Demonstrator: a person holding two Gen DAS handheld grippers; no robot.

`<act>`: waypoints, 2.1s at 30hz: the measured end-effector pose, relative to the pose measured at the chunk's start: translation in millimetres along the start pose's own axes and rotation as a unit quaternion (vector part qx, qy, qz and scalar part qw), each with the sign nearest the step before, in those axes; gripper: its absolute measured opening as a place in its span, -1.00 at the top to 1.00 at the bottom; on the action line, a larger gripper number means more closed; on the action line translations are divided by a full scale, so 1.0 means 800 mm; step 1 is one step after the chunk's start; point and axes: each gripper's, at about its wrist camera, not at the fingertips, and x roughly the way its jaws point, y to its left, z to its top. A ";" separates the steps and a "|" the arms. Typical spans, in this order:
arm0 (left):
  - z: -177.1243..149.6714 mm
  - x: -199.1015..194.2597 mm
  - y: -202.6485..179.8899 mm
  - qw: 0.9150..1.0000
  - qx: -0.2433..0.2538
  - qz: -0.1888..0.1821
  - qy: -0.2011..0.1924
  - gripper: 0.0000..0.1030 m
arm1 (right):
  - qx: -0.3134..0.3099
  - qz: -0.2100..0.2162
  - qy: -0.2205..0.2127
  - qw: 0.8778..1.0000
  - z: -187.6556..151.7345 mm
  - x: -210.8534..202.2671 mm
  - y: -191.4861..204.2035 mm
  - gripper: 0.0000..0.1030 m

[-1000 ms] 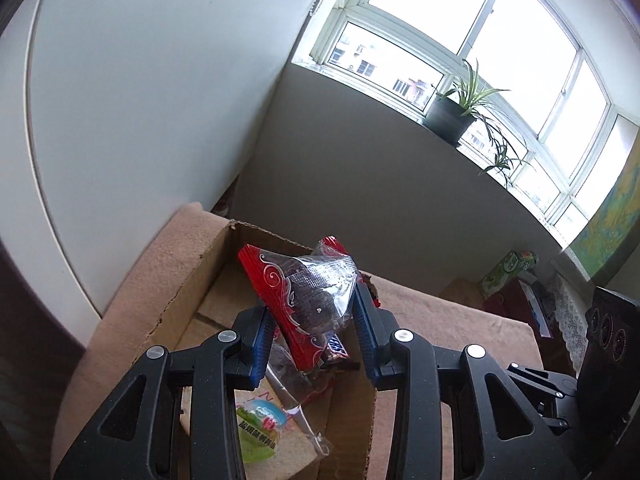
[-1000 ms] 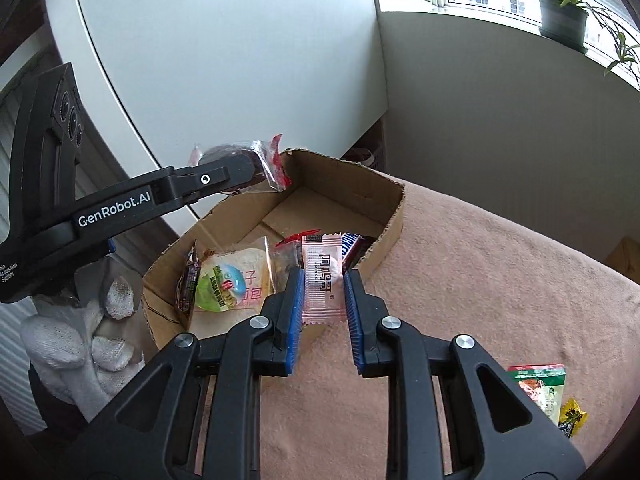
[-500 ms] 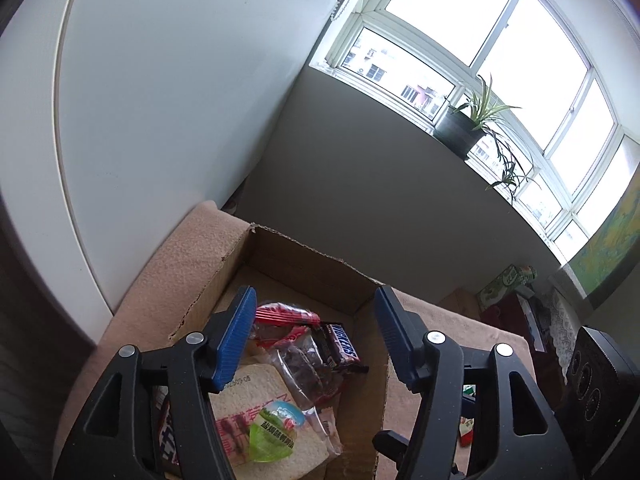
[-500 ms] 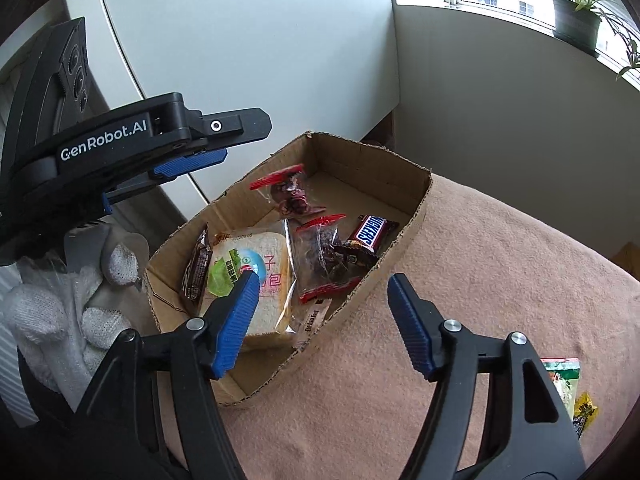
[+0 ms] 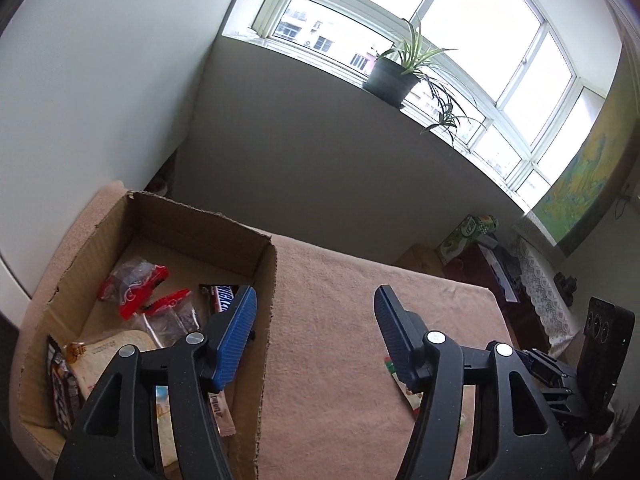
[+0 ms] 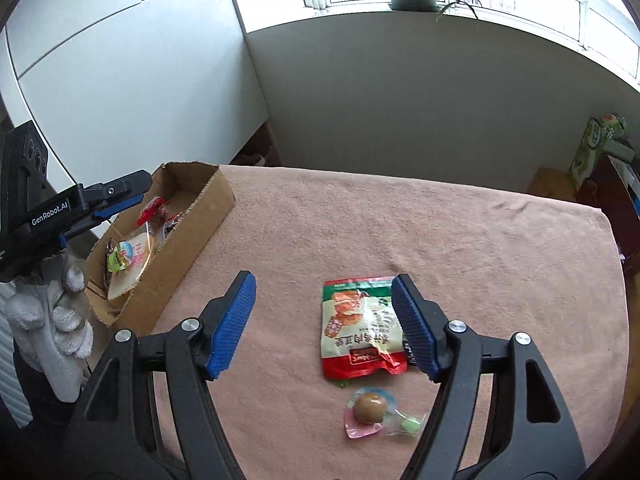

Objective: Organize snacks
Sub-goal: 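Grasp the red-green meat snack bag with the left tool while the right tool grasps the chocolate-ball lollipop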

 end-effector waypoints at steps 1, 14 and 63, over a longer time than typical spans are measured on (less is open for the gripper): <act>-0.004 0.007 -0.010 1.000 0.007 -0.004 0.007 -0.18 | 0.007 -0.010 0.002 1.000 -0.003 -0.004 -0.013 -0.41; -0.080 0.095 -0.105 0.983 0.062 -0.087 0.150 -0.18 | 0.079 0.044 0.061 0.994 -0.060 0.014 -0.082 -0.41; -0.128 0.171 -0.162 0.962 0.210 0.053 0.169 -0.49 | -0.063 -0.057 0.083 0.993 -0.129 0.040 -0.032 -0.25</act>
